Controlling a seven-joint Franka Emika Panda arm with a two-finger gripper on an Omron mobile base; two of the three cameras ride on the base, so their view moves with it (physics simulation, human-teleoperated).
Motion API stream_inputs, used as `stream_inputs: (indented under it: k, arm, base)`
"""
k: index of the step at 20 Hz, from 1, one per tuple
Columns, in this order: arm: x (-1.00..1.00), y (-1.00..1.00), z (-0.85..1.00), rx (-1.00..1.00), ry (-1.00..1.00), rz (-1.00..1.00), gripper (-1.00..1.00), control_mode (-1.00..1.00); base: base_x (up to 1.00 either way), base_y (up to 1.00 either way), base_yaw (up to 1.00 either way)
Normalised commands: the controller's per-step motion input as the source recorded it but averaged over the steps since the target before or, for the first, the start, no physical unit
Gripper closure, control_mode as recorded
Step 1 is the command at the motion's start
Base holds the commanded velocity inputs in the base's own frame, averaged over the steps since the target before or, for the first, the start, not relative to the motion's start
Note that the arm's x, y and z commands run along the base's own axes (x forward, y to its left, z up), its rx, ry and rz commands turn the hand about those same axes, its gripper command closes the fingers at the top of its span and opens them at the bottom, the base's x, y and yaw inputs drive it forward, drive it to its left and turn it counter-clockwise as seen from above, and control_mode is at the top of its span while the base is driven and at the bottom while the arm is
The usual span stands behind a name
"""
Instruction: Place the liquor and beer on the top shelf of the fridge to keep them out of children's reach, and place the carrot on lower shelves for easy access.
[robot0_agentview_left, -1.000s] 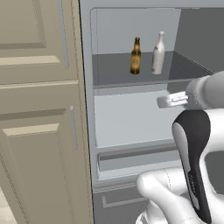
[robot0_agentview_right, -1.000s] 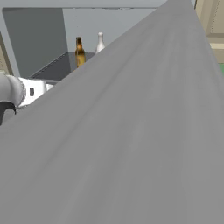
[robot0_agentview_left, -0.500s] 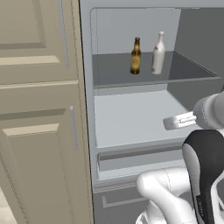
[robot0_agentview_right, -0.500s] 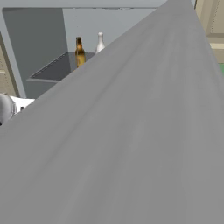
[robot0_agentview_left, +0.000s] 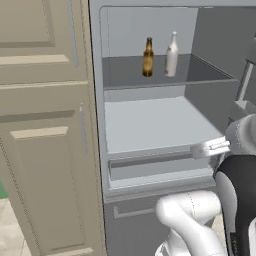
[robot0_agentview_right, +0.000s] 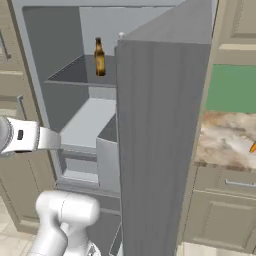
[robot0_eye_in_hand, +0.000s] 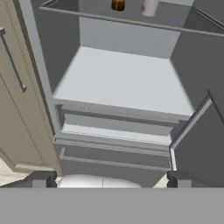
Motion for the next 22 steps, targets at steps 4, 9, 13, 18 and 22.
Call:
stream_inputs:
  k: [4, 9, 13, 18, 22]
  arm:
    - [0.0, 0.0, 0.0, 0.0, 0.0, 0.0, -1.0, 1.0]
    - [0.0, 0.0, 0.0, 0.0, 0.0, 0.0, -1.0, 1.0]
    - [0.0, 0.0, 0.0, 0.0, 0.0, 0.0, -1.0, 1.0]
    - [0.0, 0.0, 0.0, 0.0, 0.0, 0.0, -1.0, 1.0]
    - [0.0, 0.0, 0.0, 0.0, 0.0, 0.0, -1.0, 1.0]
  base:
    - [-1.0, 0.06, 0.0]
    - [-1.0, 0.17, 0.0]
    - [-1.0, 0.21, -0.07]
    - [-1.0, 0.03, -0.54]
    - [-0.82, 0.01, -0.8]
